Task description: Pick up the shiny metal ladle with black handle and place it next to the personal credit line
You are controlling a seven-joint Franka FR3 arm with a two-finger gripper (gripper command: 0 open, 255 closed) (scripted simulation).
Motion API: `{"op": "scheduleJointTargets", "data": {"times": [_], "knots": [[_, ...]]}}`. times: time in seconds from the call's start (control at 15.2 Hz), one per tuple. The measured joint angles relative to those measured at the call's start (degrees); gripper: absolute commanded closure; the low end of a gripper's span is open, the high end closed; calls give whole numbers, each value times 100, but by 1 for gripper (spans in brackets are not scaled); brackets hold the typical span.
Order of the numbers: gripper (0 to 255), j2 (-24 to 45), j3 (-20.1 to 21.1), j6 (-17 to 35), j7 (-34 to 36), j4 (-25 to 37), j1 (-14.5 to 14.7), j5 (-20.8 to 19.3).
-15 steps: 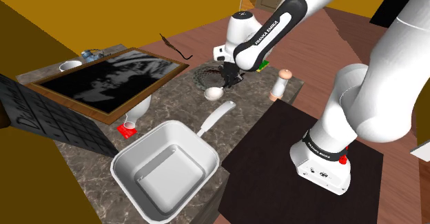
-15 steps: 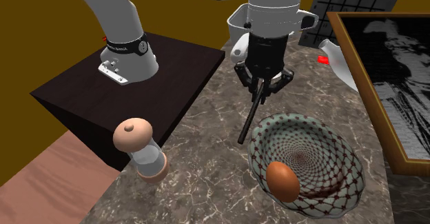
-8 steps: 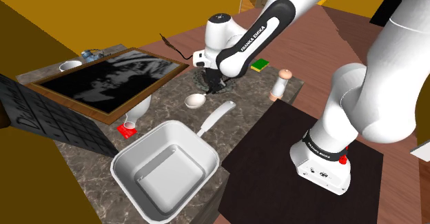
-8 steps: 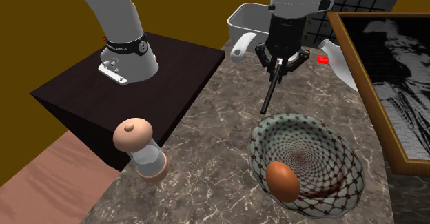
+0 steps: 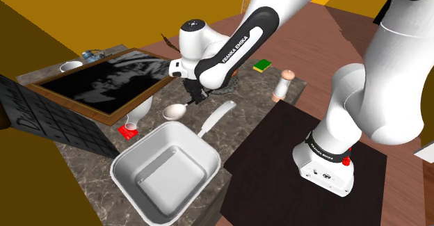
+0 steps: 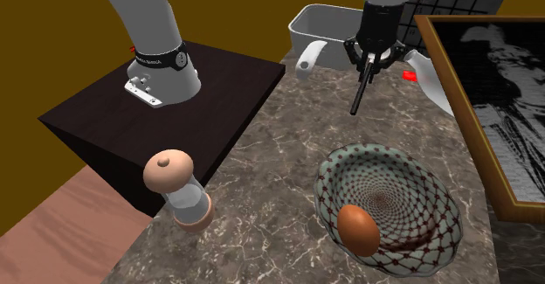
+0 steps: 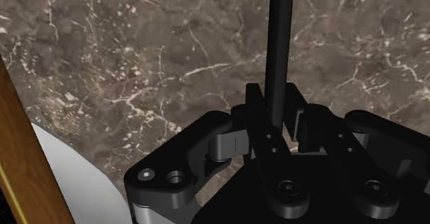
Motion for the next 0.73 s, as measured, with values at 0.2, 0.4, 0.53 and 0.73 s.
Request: {"op": "scheduleJointTargets", "data": {"times": [0.2,0.4,0.53,0.73], "knots": [[255,258,151,-257,247,474,174,109],[255,574,288,-477,474,979,330,208],[255,721,344,-530,591,1163,406,241],[255,915,359,-402,614,1273,396,286]]}}
